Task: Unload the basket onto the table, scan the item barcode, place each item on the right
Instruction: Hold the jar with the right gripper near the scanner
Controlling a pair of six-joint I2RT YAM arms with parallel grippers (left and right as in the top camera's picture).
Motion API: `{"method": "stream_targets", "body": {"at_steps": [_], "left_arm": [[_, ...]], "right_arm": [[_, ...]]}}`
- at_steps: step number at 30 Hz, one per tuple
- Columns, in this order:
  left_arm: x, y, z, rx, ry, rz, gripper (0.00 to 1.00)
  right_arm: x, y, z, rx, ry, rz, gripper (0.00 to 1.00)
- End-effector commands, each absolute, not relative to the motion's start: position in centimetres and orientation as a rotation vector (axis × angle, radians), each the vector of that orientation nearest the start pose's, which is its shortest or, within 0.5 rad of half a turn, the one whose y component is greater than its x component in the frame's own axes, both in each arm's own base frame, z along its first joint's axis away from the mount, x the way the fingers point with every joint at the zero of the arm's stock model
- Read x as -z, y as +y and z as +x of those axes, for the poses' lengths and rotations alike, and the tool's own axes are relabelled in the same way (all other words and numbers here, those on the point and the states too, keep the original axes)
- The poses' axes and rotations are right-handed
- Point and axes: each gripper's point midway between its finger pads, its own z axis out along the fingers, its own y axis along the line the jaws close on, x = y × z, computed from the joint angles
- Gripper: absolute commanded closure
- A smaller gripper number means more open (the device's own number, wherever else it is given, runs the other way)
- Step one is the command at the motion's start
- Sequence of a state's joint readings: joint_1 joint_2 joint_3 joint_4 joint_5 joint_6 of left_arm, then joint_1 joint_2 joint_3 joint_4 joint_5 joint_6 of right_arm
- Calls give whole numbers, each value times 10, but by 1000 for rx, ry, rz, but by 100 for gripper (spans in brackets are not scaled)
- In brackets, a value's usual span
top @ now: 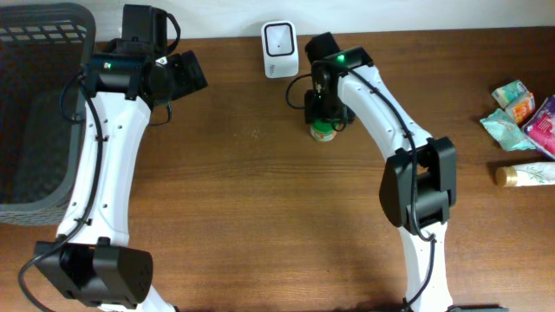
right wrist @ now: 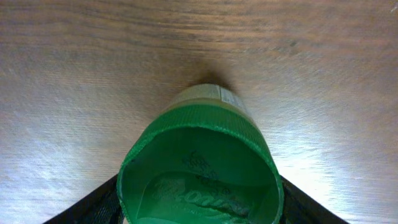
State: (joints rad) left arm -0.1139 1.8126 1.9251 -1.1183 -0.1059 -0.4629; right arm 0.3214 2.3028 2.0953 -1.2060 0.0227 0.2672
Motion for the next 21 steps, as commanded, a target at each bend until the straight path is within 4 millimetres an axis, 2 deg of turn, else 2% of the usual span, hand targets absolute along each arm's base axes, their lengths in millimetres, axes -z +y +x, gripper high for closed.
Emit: {"method": "stream_targets", "body": {"at_steps": [1,2,3,4,5,7,9,15,18,21], "left_arm": [[-244,-32,450,55,2539,-464,1],[-244,-32,450,55,2539,-463,1],[-244,-32,450,55,2539,-463,1],[-244,-32,450,55,2539,-464,1],[-244,-32,450,55,2539,-464,1],[-244,-32,450,55,2539,-463,1],[-244,-32,450,55,2539,-463,1],[-244,-32,450,55,2539,-463,1],[-244,-32,450,55,2539,-463,1],[-244,-32,450,55,2539,-463,1]], "right_arm": [[-103,139,478,13,2890,-455,21],[-108,137,479,12,2887,-447,13],[-111,135,479,1,2890,-401,11],[-113,136,480,-26,2896,-337,1],[-114,146,476,-125,2909,-330,1],[-114,148,474,-148,2917,-331,1],[-114,149,473,-160,2932,-249,1],[-113,148,472,-161,2940,-213,1],[-112,140,472,-111,2955,-53,1],[-112,138,473,-93,2952,-43,1]]}}
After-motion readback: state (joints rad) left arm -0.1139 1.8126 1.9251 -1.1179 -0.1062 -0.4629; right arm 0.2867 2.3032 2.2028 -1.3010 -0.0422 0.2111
